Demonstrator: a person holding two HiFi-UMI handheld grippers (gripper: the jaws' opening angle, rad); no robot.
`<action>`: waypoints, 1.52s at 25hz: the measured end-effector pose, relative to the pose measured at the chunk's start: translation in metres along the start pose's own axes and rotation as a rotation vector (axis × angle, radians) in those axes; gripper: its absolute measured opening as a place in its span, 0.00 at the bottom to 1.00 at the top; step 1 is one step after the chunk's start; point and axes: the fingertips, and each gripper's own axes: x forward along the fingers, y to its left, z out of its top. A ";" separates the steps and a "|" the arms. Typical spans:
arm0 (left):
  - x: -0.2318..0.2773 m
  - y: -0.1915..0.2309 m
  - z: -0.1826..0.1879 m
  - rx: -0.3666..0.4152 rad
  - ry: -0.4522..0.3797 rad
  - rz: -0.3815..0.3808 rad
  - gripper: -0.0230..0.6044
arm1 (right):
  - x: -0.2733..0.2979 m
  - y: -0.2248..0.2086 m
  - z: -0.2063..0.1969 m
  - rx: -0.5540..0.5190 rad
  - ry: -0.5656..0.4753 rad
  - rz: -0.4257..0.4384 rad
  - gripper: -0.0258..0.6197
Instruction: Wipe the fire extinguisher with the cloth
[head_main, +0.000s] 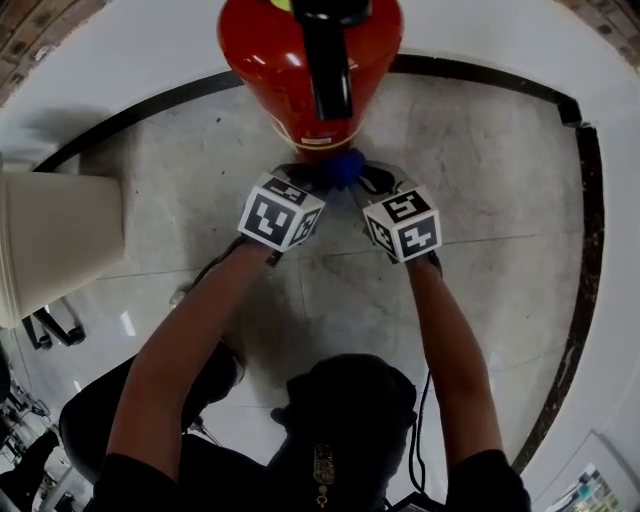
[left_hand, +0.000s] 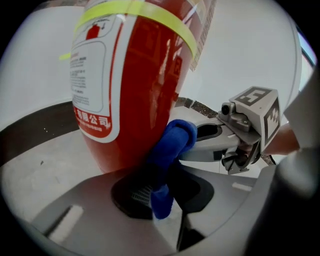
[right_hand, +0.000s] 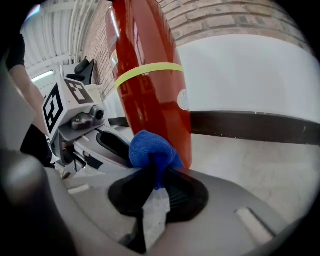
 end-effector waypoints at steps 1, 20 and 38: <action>0.001 -0.002 0.000 0.001 0.002 0.004 0.17 | 0.000 -0.003 0.000 -0.005 0.001 -0.009 0.13; -0.026 0.014 -0.007 -0.023 0.028 0.097 0.22 | 0.058 -0.111 0.064 -0.004 -0.030 -0.072 0.12; -0.020 0.012 -0.012 -0.015 0.008 0.105 0.22 | 0.014 -0.072 0.013 -0.112 0.086 0.037 0.09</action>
